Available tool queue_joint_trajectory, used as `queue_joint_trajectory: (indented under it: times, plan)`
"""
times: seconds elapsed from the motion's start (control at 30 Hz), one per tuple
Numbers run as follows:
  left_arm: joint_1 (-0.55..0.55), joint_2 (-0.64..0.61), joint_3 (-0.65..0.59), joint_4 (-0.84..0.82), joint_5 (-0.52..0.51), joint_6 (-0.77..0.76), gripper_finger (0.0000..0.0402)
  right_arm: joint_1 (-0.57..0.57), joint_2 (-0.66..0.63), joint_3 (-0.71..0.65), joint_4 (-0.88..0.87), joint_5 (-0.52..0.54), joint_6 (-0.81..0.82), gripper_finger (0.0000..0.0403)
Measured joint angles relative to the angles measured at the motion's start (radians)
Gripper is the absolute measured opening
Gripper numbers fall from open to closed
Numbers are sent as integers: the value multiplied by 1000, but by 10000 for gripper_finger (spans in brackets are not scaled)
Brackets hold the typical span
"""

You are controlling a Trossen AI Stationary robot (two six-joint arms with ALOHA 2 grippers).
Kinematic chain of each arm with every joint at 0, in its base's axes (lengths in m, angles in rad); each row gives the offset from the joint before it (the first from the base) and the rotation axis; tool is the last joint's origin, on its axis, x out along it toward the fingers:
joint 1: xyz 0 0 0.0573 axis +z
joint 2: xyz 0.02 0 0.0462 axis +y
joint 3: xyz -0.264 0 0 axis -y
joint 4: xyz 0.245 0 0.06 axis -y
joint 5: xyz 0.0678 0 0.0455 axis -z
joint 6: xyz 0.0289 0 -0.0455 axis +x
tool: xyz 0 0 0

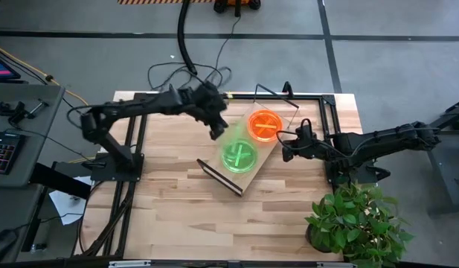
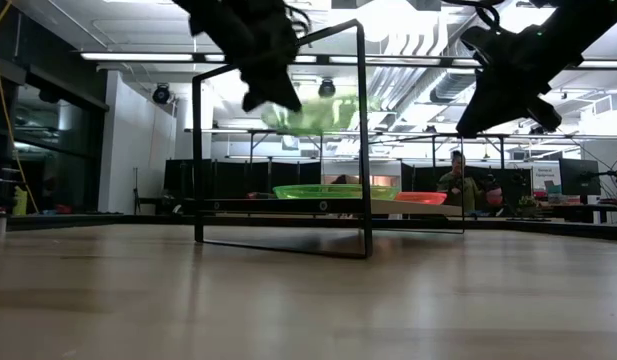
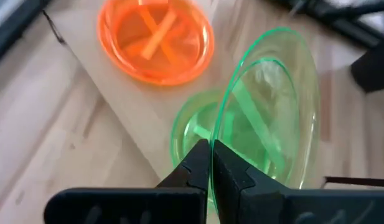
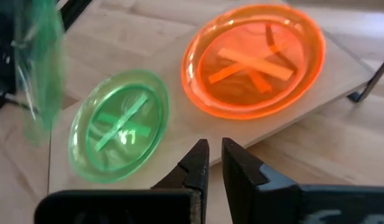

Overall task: Place and stack plates onto a shelf
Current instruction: Stack the green plate on top of the green plates on the shelf, then return to Home Position

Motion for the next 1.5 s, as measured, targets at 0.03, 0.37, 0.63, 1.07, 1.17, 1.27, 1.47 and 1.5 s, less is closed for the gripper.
queue_joint_trajectory:
  times: [0.03, 0.37, 0.63, 1.07, 1.17, 1.27, 1.47, 1.5]
  plan:
    - [-15, 23, 0, 6, -16, -5, 0, 0, 0, 0, 0, 16, 7, 28]
    - [-127, 189, 0, 109, -208, -43, 0, 0, 0, 0, 6, 71, 41, 28]
    - [-166, 199, 0, 94, -306, -7, 5, 0, 0, 0, 0, 71, 34, 28]
    - [-160, 137, 19, 53, -208, -76, 156, 0, -5, 0, 7, 70, 33, 28]
    - [-148, 68, 31, 57, -182, -98, 170, 0, -16, 0, 16, 68, 33, 28]
    - [-152, -17, 18, 82, -189, -118, 170, 0, -34, 0, 35, 62, 9, 28]
    - [-219, -316, -310, 587, -283, -167, 156, 0, -67, 0, 145, 51, -106, 28]
    - [-230, -367, -386, 704, -303, -174, 153, 0, -71, 0, 162, 50, -122, 28]
